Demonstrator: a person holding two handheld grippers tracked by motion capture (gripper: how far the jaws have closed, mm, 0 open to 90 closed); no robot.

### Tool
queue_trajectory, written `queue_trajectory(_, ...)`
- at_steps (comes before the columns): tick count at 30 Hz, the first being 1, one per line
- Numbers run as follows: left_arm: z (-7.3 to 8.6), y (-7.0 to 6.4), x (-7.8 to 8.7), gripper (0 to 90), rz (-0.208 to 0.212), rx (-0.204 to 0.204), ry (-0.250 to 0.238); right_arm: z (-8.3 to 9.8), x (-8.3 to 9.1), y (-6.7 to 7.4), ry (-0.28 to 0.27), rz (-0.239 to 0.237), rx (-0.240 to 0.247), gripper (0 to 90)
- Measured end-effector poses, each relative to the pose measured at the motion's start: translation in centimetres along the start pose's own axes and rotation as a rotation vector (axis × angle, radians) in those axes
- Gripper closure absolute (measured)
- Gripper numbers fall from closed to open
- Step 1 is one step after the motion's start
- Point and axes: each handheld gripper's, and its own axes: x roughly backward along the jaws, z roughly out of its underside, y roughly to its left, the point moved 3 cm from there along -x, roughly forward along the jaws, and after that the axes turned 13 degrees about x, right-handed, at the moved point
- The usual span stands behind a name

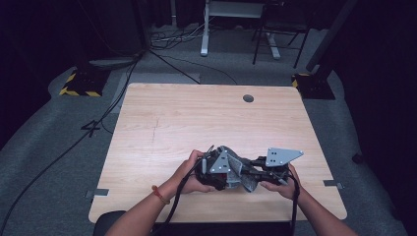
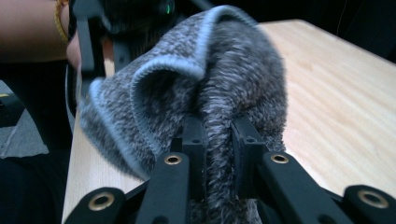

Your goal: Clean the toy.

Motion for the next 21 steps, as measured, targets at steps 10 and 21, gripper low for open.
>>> queue_trajectory(10, -0.5, 0.0, 1.0, 33.5, 0.014, 0.006, -0.045, 1.3, -0.9, -0.7, 0.129, 0.074, -0.012, 79.1)
queue_trajectory(21, -0.7, 1.0, 2.6, 33.5, -0.022, 0.016, -0.094, 2.3, -1.8, -0.3, 0.189, 0.022, -0.008, 79.1)
